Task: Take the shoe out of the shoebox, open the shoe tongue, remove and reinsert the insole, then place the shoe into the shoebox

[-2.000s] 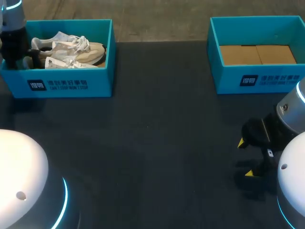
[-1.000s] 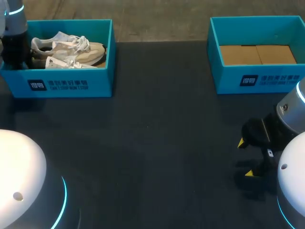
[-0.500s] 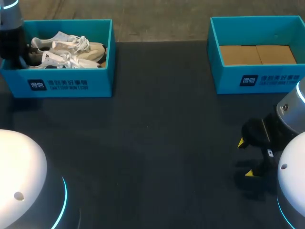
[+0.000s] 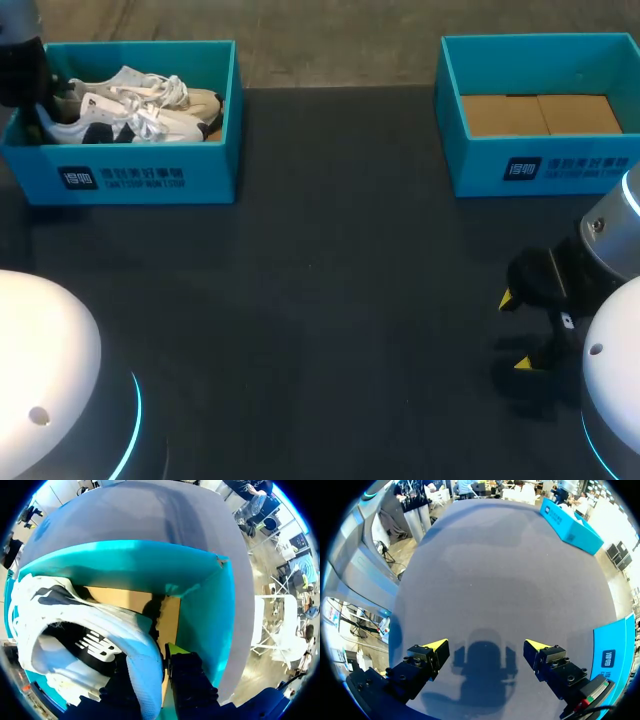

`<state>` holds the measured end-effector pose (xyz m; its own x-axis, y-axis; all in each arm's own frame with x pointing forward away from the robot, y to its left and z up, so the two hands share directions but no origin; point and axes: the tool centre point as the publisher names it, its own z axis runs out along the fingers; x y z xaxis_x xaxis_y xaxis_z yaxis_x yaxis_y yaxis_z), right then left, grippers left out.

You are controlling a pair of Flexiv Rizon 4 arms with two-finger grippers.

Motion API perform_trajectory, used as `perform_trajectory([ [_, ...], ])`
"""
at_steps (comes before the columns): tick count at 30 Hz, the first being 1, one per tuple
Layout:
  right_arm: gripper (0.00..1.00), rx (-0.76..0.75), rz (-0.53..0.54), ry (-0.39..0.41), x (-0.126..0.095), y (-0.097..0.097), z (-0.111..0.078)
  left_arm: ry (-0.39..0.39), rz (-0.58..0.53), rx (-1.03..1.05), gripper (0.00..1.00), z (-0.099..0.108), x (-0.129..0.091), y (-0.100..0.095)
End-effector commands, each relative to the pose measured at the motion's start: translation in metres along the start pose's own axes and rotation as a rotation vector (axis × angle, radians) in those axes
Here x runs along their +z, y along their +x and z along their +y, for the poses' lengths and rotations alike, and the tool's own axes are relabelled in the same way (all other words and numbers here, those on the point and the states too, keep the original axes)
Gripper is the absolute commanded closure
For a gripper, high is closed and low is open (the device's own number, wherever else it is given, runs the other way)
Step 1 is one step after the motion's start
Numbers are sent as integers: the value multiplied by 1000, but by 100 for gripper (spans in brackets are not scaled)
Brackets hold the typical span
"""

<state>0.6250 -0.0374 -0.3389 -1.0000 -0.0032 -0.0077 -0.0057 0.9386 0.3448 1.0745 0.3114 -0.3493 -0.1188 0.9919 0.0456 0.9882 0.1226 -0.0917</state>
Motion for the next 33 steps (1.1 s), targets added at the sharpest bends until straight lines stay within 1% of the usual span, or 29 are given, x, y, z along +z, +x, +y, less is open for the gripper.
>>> perform_trajectory([
  [1,0,1,-4,5,0,2,1,10,10,-9,100,4,-3,0],
  [10,0,1,-4,5,0,2,1,28,49,-92,100,7,-1,-3],
  [19,0,1,-4,5,0,2,1,38,55,-151,100,9,-8,-8],
  [25,0,1,-4,5,0,2,1,37,44,-171,100,12,-18,-7],
  [33,0,1,-4,5,0,2,1,2,26,-172,100,8,-41,-10],
])
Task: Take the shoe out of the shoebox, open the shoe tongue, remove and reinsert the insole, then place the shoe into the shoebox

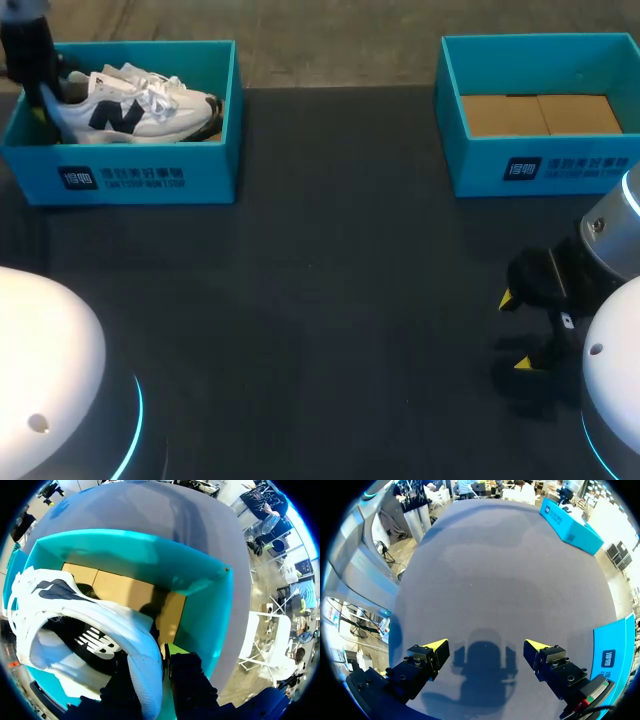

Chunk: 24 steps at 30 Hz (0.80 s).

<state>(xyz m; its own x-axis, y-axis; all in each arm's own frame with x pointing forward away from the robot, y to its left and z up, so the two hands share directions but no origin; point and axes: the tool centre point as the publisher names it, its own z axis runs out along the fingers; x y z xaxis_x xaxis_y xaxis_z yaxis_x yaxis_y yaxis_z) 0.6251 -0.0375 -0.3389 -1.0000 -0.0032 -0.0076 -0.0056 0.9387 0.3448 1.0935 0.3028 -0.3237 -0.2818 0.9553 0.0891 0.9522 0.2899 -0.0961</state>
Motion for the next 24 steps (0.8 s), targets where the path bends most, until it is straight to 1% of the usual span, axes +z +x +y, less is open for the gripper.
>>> perform_trajectory([
  [1,0,1,-4,5,0,2,1,-14,-7,-3,100,-8,-17,1],
  [5,0,1,-4,5,0,2,1,-21,-19,1,100,-10,-27,0],
  [13,0,1,-4,5,0,2,1,-42,-10,16,100,-15,-34,2],
  [24,0,1,-4,5,0,2,1,-68,-32,25,100,-20,-67,7],
])
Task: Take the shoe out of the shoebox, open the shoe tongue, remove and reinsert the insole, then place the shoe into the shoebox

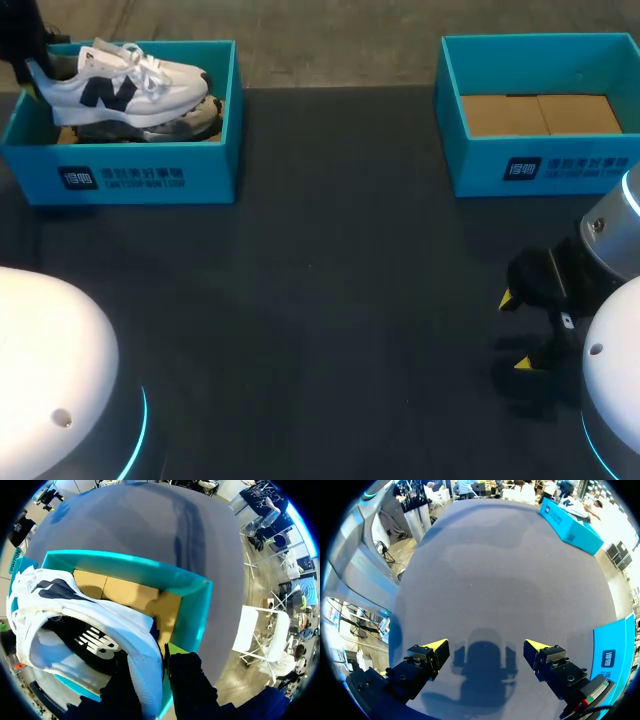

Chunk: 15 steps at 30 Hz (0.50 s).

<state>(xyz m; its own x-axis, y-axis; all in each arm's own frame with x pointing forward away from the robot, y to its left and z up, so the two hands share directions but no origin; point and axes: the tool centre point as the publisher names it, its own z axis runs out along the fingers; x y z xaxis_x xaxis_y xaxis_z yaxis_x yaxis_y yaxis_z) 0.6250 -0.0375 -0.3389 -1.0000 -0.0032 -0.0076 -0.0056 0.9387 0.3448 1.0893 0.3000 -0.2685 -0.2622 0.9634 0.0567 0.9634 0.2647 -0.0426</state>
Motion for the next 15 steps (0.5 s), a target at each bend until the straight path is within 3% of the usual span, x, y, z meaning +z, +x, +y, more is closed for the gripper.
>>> perform_trajectory([
  [1,0,1,-4,5,0,2,1,-12,-1,2,100,-9,-15,3],
  [15,0,1,-4,5,0,2,1,-59,6,40,100,-20,-42,10],
])
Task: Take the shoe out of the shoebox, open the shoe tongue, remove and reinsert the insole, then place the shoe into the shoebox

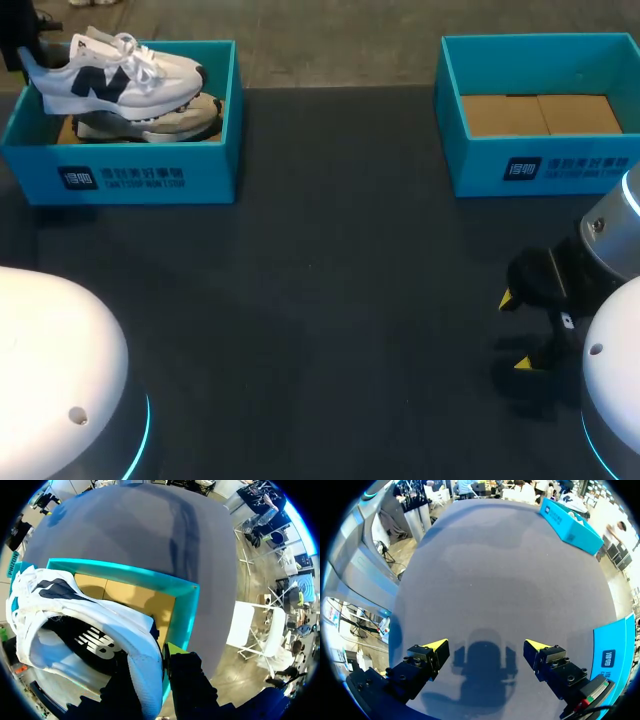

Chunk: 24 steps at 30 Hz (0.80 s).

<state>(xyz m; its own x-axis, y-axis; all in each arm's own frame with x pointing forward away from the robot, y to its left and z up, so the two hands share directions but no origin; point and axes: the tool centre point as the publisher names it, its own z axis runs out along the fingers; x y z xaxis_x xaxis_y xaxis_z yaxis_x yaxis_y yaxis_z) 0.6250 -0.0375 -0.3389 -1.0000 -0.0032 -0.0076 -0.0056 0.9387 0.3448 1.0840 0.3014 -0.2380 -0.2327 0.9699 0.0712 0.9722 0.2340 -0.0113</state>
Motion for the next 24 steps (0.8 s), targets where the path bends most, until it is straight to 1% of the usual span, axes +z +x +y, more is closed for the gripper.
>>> perform_trajectory([
  [1,0,1,-4,5,0,2,1,-30,-13,14,100,-15,-15,6],
  [8,0,1,-4,5,0,2,1,-64,-15,42,100,-35,-43,8],
  [11,0,1,-4,5,0,2,1,-57,0,41,100,-43,-50,8],
  [14,0,1,-4,5,0,2,1,-60,13,40,100,-56,-57,10],
  [17,0,1,-4,5,0,2,1,-79,18,34,100,-69,-64,10],
  [19,0,1,-4,5,0,2,1,-83,-1,40,100,-79,-69,9],
  [20,0,1,-4,5,0,2,1,-96,-14,50,100,-87,-72,8],
  [21,0,1,-4,5,0,2,1,-98,-14,54,100,-91,-73,7],
  [22,0,1,-4,5,0,2,1,-97,-14,60,100,-102,-75,4],
  [24,0,1,-4,5,0,2,1,-99,-15,73,100,-115,-78,1],
])
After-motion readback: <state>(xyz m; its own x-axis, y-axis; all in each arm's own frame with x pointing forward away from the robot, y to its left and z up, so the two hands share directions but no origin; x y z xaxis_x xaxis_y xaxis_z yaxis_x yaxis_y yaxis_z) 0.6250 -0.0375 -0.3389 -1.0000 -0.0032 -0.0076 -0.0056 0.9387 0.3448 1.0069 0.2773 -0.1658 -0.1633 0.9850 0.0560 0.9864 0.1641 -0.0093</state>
